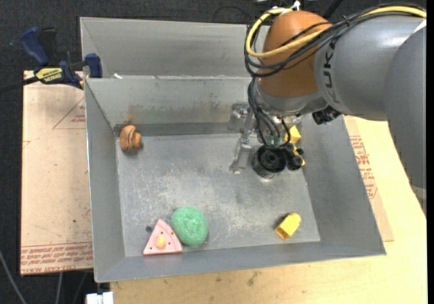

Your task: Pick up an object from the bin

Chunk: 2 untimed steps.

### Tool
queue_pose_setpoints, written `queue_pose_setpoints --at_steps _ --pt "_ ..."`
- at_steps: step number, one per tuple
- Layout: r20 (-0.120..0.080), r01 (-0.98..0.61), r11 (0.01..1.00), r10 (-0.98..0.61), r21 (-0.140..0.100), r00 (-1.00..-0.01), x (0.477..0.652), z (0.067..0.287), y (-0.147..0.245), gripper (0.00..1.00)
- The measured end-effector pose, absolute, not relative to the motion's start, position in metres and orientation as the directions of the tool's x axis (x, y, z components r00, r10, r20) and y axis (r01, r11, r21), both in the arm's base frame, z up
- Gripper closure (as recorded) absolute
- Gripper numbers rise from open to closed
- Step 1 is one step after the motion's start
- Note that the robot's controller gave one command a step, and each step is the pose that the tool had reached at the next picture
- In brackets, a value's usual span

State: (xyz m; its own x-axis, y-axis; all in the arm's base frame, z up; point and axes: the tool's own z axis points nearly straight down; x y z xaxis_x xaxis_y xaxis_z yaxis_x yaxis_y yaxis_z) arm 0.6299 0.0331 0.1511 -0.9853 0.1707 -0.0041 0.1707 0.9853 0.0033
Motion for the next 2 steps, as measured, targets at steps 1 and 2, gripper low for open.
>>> queue_pose_setpoints --at_steps 1,2 --pt "-0.006 -0.037 0.999 -0.037 -0.001 -0.999 0.633 0.106 0.018 0.00" --pt "0.004 -0.045 0.999 -0.045 0.003 -0.999 0.639 0.088 -0.003 0.00"
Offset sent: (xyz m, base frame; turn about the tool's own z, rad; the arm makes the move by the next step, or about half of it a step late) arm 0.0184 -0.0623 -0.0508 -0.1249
